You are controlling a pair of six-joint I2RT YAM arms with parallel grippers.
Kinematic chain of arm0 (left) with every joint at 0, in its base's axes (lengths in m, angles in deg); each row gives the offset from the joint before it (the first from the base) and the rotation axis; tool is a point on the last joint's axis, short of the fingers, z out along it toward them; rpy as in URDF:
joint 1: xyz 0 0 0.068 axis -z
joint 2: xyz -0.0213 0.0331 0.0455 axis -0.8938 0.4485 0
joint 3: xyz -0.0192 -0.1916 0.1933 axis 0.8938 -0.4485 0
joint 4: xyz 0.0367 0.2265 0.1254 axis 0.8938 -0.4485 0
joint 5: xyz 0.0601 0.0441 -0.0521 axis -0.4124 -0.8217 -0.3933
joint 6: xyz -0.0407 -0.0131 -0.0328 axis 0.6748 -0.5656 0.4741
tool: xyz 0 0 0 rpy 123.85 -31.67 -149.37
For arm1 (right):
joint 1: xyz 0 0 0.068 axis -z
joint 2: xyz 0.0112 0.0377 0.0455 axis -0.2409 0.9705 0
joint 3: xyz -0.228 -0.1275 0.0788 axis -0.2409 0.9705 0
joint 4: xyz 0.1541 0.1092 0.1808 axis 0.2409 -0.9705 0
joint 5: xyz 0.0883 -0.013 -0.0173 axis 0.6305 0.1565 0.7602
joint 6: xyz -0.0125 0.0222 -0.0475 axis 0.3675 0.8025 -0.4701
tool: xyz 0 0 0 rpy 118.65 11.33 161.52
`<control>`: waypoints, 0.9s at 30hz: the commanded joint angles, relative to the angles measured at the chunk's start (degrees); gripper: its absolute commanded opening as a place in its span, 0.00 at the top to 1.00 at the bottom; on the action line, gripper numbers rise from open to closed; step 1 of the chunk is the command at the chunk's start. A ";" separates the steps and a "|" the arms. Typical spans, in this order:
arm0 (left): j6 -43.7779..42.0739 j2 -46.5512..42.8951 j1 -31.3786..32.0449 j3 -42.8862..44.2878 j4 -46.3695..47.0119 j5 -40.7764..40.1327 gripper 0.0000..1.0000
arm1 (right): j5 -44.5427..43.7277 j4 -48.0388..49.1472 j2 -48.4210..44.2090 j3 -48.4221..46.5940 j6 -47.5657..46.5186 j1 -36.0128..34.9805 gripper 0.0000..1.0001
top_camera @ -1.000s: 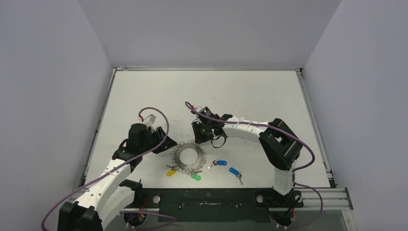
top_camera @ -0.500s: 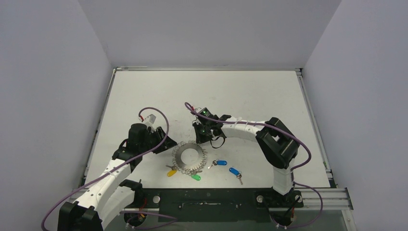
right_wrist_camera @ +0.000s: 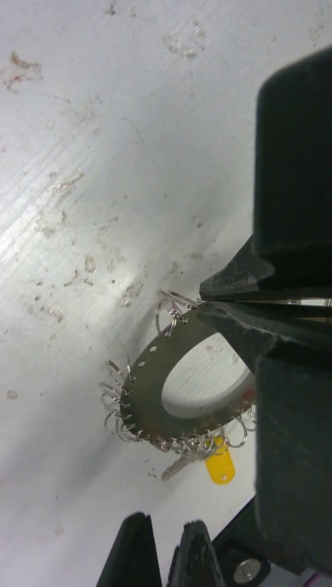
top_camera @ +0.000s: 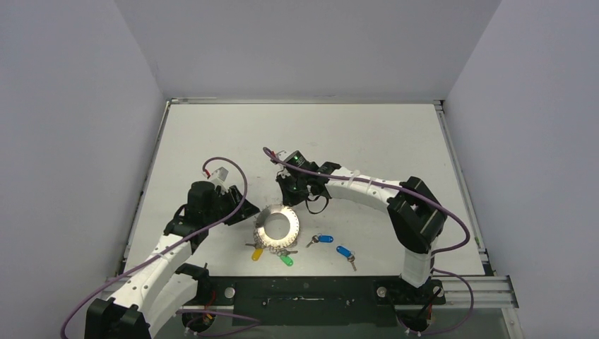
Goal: Put the keys on the keyring
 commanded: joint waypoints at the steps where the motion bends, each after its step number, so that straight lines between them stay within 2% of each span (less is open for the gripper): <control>1: -0.63 -1.09 -0.28 1.48 1.63 0.58 0.65 | 4.22 1.85 0.17 -1.73 -0.18 -0.46 1.00; 4: -0.65 -1.36 -0.28 1.28 1.49 0.61 0.65 | 6.75 3.35 1.43 -1.32 1.05 -0.45 1.00; 7: -1.06 -1.75 -0.36 1.43 1.41 0.44 0.65 | 7.19 4.31 -1.09 -0.57 0.02 -0.46 1.00; 20: -7.38 -6.38 -0.44 7.71 2.85 0.43 0.64 | 2.33 2.00 -16.80 -2.53 -16.24 -0.59 1.00; 27: -12.14 -10.69 -0.45 6.67 8.86 1.63 0.64 | 11.36 6.70 -20.42 2.37 -25.74 -1.37 1.00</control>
